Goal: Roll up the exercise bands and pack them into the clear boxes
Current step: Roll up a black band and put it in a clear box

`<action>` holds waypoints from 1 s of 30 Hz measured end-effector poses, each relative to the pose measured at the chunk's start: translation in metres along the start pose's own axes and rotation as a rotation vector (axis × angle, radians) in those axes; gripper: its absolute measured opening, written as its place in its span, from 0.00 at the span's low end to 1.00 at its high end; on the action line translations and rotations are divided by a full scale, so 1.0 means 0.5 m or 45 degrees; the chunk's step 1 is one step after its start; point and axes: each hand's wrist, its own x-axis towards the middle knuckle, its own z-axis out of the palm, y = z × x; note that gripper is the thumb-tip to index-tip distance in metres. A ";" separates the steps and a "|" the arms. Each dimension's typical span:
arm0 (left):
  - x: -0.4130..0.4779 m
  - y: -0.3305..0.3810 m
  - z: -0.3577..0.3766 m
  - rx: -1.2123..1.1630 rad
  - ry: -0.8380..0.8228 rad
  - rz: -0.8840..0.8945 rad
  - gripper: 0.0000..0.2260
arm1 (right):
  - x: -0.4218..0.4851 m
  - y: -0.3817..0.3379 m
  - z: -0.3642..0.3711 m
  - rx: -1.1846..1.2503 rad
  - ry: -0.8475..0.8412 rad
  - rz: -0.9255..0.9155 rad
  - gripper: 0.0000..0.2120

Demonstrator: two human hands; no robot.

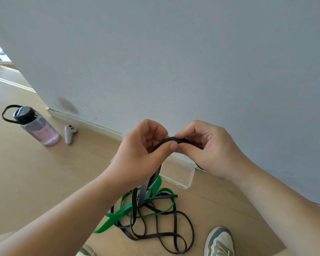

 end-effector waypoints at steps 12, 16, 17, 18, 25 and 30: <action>0.006 -0.059 0.000 0.649 -0.170 -0.217 0.03 | 0.004 0.023 -0.052 -0.240 0.320 -0.062 0.08; 0.007 0.023 -0.021 0.444 0.114 -0.029 0.20 | 0.011 0.050 -0.086 -0.311 0.289 0.127 0.10; 0.000 0.046 -0.024 0.388 0.195 0.052 0.20 | 0.010 0.051 -0.089 -0.286 0.228 0.174 0.09; -0.008 0.066 -0.025 0.383 0.251 0.128 0.19 | 0.007 0.048 -0.087 -0.252 0.147 0.202 0.09; -0.007 0.069 0.003 0.382 0.140 0.068 0.12 | -0.004 0.002 -0.022 0.054 -0.113 0.087 0.22; -0.009 0.059 -0.012 0.375 0.126 0.080 0.09 | 0.003 -0.018 -0.011 -0.144 0.027 -0.171 0.50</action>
